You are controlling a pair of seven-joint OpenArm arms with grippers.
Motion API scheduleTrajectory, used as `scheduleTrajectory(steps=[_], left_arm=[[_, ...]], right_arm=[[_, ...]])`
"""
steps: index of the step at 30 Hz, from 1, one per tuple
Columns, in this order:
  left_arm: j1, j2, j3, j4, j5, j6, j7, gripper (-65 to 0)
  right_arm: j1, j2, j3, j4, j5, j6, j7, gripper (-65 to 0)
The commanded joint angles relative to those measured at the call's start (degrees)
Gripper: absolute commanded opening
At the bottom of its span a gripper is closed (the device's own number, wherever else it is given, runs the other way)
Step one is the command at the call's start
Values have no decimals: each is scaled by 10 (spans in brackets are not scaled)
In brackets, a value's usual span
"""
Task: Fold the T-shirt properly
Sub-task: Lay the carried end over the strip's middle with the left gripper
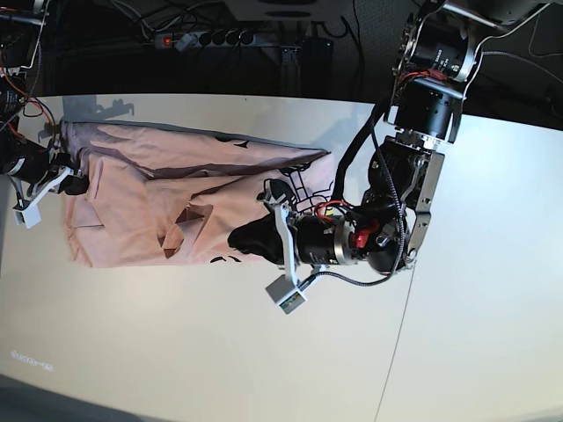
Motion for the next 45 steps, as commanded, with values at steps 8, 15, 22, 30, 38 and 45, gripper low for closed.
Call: scheduleTrajectory(steps=[8,15,22,30,38,45], left_arm=[[-12,10,83,9,-9,-9,-59,-650],[-14,10,167,0,194,-9,-193,-650],[-40,10,148,-21,193,-9,-201,-650],[-40,19,155,-68,216,-9,-251,-650],[-76,96,155,-235,287,-9,-307,-650],[-77,107,161,-236,245,-9,-287,-650]], right_arm=[[20,12,3,5,9,36,-5,-650],[19,12,3,5,10,36,-12,-650],[19,12,3,5,10,36,-14,-650],[19,12,3,5,10,36,-14,-650],[19,12,3,5,10,36,-18,-650],[19,12,3,5,10,36,-18,-650]])
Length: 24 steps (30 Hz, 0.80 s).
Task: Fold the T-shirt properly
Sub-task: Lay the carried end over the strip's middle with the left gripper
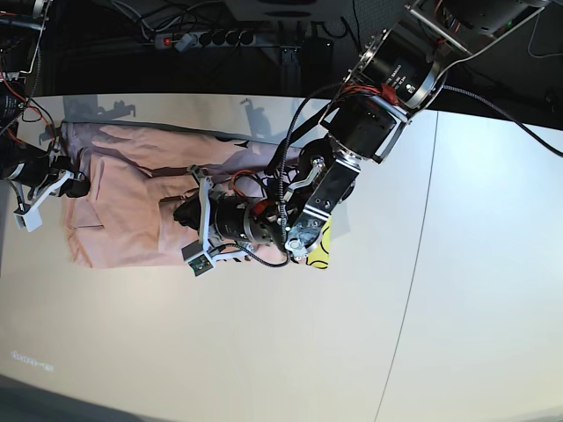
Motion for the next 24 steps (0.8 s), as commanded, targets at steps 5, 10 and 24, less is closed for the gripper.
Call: scheduleTrajectory(steps=[5,10,24], left_arm=[[-10,10,22,9,-26,-9,-3,-650],[-25,10,-13,53,-110,-9,125,-650],[17,-67,-107,202,-261,-9,269,-650]], right_arm=[[7,12,3,6,5,36,3,-650],[9,13,7,7,11,36,11,-650],[36,40,45,6,-42,35,-18,-605]])
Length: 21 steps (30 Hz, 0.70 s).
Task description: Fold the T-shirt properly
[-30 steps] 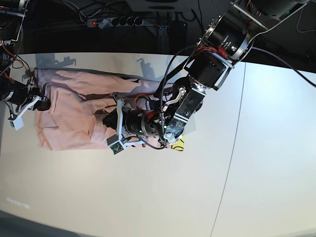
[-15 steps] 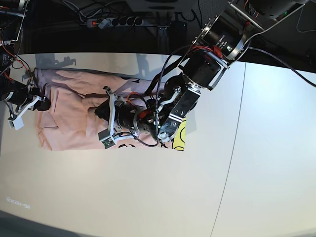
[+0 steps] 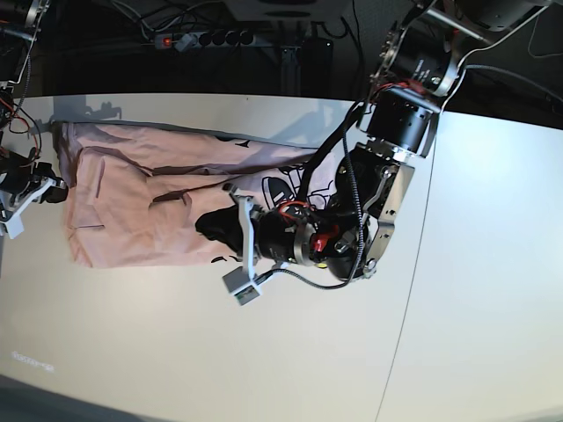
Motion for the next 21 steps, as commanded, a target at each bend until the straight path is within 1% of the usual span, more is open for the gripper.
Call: scheduleTrajectory(steps=[1,2,3,4,6,8,12,18,21], left_arm=[[-13,-5,-1,11,-20,-9,-17,-650],[-10,-17,-1,11,-29,-9,-18,-650],[-8,-28,-1,11,-41,-9,-17,-650],[-5,-37,-1,11,-47,-9,-17,-650],[0,-55,-1,11,-49,-9,-17,-650],[5,-72,-1,11,-52,-9,-15,-650],[9,-99,-1,11,-55,-9,-14,-650],[9,-114,-1,11,-59,-9,-10,-650],[9,-123,-2,11,-59,-9,-10,-650]], right_arm=[[9,21,7,7,1,35,11,-480],[9,27,7,6,-8,35,12,-354],[9,33,7,4,-16,35,17,-265],[9,39,7,2,-18,35,20,-228],[9,47,7,-9,-19,35,28,-228],[9,48,3,-29,-12,35,28,-228],[13,45,-21,-84,26,34,29,-228],[30,42,-31,-154,61,36,30,-228],[30,35,-35,-158,80,37,5,-229]])
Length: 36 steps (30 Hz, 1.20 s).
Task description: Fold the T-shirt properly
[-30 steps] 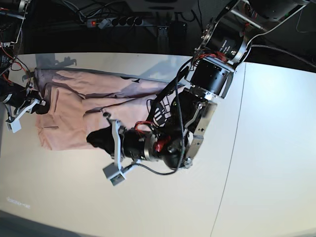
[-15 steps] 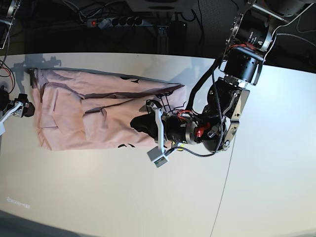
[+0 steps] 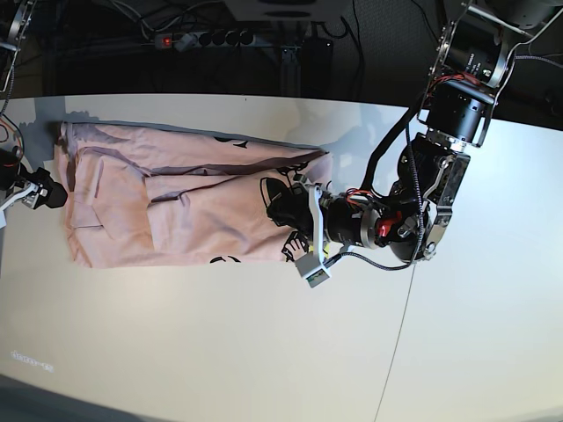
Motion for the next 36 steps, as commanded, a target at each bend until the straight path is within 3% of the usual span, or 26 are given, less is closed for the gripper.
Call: scheduleTrajectory(steps=[1,10,20,22,26,29,33,36], left_arm=[[-16,-7,-6,10,-10,-9,-9,-650],[-16,-17,-99,10,-49,-9,16,-650],[-14,-60,-133,10,-59,-9,25,-650],[-12,-70,-134,10,-63,-9,25,-650],[3,-87,-134,10,-68,-9,25,-650],[20,-99,-134,10,-68,-9,25,-650],[45,-107,-134,10,-68,-9,25,-650],[66,-113,-134,10,-69,-9,25,-650]], right_arm=[[1,2,-7,-1,0,37,-41,-230],[1,-32,-103,0,12,37,-47,-230],[0,-73,-109,0,7,37,-80,-231],[-1,-75,-109,0,-6,37,-80,-289],[-1,-75,-109,0,-55,37,-76,-626],[-1,-71,-108,0,-90,37,-55,-650],[-1,-50,-108,0,-173,36,35,-650],[-1,-24,-106,0,-179,32,57,-650]])
